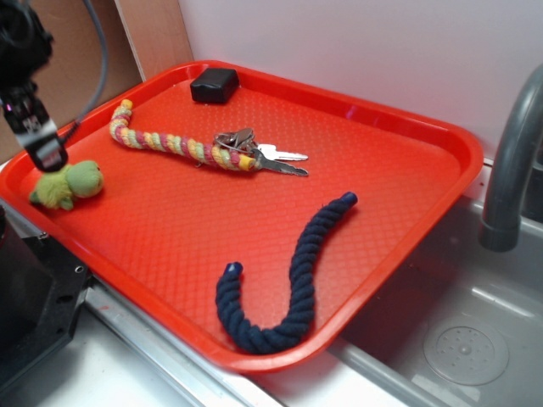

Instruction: Grab the green animal.

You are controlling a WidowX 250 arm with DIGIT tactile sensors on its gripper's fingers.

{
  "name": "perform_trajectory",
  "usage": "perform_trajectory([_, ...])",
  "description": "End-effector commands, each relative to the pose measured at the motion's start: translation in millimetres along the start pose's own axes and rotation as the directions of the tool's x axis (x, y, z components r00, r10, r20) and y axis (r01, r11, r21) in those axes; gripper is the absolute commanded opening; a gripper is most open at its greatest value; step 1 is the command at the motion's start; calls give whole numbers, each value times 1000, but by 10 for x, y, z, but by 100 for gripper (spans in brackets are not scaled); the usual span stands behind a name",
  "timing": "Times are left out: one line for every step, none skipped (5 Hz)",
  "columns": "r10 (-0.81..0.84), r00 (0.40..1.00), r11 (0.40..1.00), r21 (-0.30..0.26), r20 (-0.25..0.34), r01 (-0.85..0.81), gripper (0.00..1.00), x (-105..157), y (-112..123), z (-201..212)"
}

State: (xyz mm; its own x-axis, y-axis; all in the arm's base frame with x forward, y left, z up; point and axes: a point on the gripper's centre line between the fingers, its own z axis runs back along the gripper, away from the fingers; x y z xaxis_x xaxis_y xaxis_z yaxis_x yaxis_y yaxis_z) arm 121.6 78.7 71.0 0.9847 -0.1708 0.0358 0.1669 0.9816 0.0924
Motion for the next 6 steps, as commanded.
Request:
perform_trajectory([-60,994,996,64,-93,66,100,91,85,-529])
perform_trajectory([-44,995,994,91,-94,52,0,74,54,-510])
perform_trajectory([-11,999,994,112,-35,15,0,124,19,-208])
perform_trajectory([62,998,983,172,16,-64,0,365,-75,295])
perform_trajectory([206,975,977,43,85,-211,0,556,-181,829])
perform_trajectory([312,948,949,18,67,-314,0,718,-269,1225])
